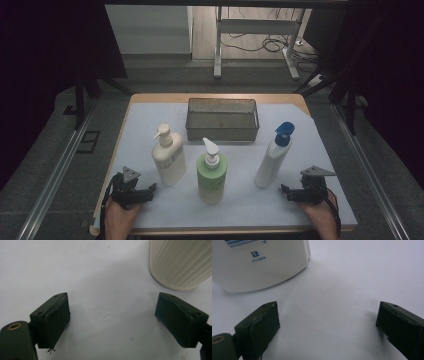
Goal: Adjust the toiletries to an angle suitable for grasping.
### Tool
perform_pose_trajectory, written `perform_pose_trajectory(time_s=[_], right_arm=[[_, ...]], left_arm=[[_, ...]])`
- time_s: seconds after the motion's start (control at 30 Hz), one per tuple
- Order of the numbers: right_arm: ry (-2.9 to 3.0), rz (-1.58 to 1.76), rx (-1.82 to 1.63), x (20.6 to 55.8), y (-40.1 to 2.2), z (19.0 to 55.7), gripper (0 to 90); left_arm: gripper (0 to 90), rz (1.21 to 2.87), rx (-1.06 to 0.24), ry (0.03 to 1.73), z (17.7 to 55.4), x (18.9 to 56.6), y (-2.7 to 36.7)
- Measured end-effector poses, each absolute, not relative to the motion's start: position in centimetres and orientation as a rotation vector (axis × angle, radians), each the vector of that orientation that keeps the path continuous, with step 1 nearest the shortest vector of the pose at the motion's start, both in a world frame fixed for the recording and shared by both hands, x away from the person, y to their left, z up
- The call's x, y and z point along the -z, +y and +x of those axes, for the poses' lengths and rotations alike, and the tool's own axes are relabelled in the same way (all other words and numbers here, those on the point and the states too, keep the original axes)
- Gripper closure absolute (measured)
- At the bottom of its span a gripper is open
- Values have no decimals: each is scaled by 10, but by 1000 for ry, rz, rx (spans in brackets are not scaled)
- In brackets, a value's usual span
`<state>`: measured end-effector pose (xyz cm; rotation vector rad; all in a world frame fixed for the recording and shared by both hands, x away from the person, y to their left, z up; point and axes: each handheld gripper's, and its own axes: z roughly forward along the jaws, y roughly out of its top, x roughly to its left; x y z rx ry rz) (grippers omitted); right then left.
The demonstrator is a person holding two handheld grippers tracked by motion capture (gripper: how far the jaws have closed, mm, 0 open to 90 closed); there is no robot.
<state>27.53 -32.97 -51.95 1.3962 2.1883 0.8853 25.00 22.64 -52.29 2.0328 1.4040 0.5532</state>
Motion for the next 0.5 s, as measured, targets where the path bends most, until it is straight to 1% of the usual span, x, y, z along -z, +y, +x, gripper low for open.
perform_pose_trajectory(time_s=[0.5], right_arm=[[2186,1391,-888,520,-330,275,46]], left_arm=[[122,2021,-534,1411,251,524,228]])
